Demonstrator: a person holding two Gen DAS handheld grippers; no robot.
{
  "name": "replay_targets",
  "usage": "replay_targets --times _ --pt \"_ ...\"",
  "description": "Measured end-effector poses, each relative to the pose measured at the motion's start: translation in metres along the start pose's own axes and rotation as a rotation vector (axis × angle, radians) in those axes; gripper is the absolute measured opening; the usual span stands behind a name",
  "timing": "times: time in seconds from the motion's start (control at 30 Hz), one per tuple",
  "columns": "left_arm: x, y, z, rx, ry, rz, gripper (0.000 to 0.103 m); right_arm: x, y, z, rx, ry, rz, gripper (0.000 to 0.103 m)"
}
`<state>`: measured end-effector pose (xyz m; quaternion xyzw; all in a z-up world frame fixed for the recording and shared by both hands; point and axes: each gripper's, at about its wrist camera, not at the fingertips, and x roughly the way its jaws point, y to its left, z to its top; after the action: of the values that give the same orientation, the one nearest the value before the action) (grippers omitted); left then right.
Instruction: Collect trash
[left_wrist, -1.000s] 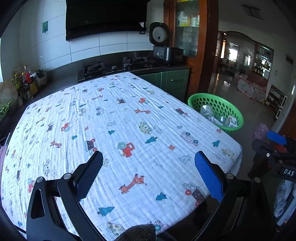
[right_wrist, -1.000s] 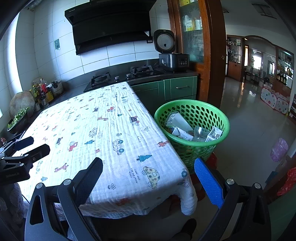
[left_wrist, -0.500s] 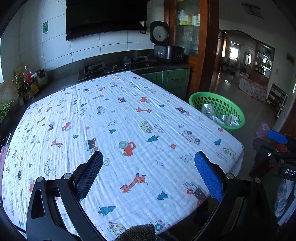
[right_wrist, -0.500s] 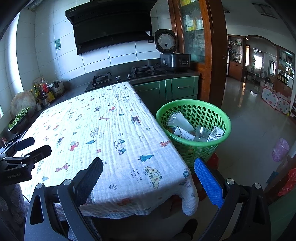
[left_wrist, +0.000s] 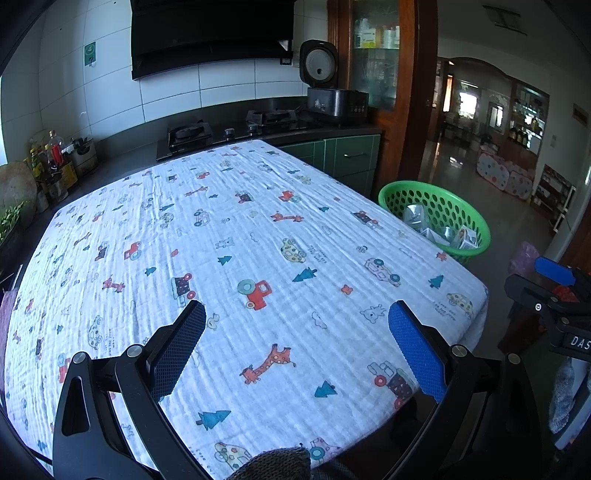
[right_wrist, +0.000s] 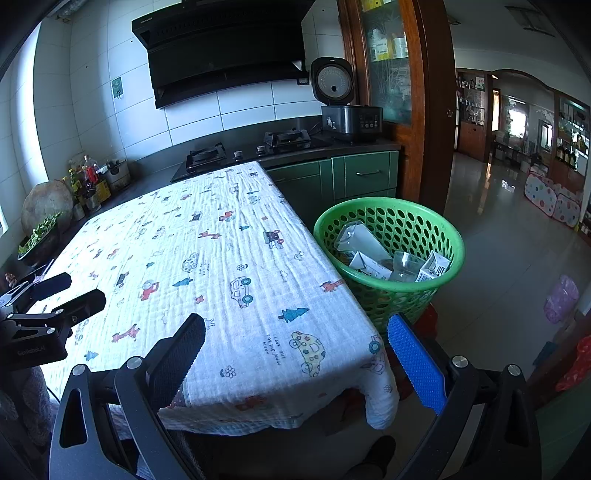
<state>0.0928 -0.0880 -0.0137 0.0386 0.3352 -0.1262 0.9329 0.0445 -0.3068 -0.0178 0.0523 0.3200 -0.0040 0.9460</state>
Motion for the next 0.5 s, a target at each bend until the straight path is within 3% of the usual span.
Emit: replay_targets --times 0.5 --pt "0.0021 0.0012 -0.0009 -0.003 0.005 0.005 0.098 0.0029 0.0011 -0.0004 -0.003 0.005 0.006 0.096"
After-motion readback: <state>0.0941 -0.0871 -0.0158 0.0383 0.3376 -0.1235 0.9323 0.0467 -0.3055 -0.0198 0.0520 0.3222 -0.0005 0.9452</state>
